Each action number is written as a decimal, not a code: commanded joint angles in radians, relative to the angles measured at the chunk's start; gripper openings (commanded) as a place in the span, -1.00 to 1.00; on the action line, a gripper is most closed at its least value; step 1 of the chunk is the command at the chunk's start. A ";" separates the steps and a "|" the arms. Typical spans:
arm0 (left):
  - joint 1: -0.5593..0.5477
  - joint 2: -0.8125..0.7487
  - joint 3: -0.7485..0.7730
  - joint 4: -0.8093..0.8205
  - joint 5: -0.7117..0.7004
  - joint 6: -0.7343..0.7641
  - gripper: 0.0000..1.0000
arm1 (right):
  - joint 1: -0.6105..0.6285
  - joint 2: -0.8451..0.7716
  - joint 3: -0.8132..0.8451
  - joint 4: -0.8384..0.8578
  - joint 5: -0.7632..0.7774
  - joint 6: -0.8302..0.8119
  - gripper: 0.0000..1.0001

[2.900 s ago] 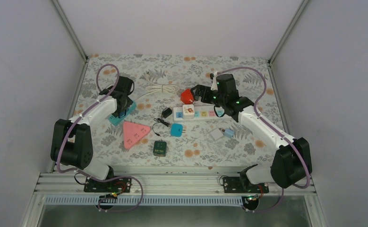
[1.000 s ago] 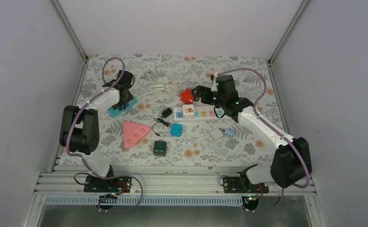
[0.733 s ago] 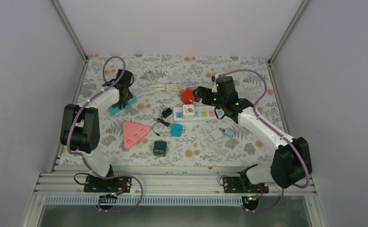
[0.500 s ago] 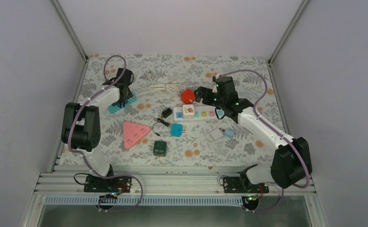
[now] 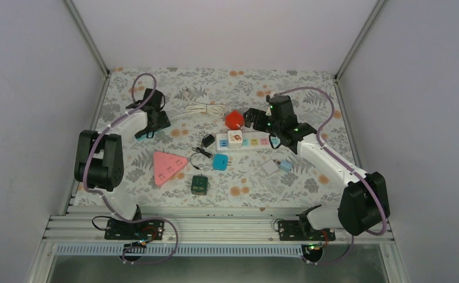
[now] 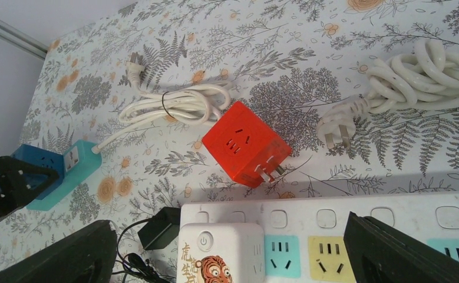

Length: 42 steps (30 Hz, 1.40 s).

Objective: Insert the plug

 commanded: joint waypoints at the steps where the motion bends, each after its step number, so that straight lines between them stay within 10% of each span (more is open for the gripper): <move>1: 0.002 -0.140 -0.048 0.073 0.056 0.017 1.00 | -0.002 -0.014 -0.013 0.023 0.015 0.003 0.98; 10: 0.003 -0.454 -0.145 0.267 0.258 0.112 1.00 | 0.053 0.024 0.005 -0.005 0.022 -0.049 0.97; 21: 0.003 -0.713 -0.210 0.380 0.345 0.189 1.00 | 0.456 0.157 0.136 -0.196 0.236 -0.008 0.98; 42: 0.001 -0.791 -0.317 0.439 0.439 0.131 0.99 | 0.792 0.539 0.381 -0.404 0.392 0.111 1.00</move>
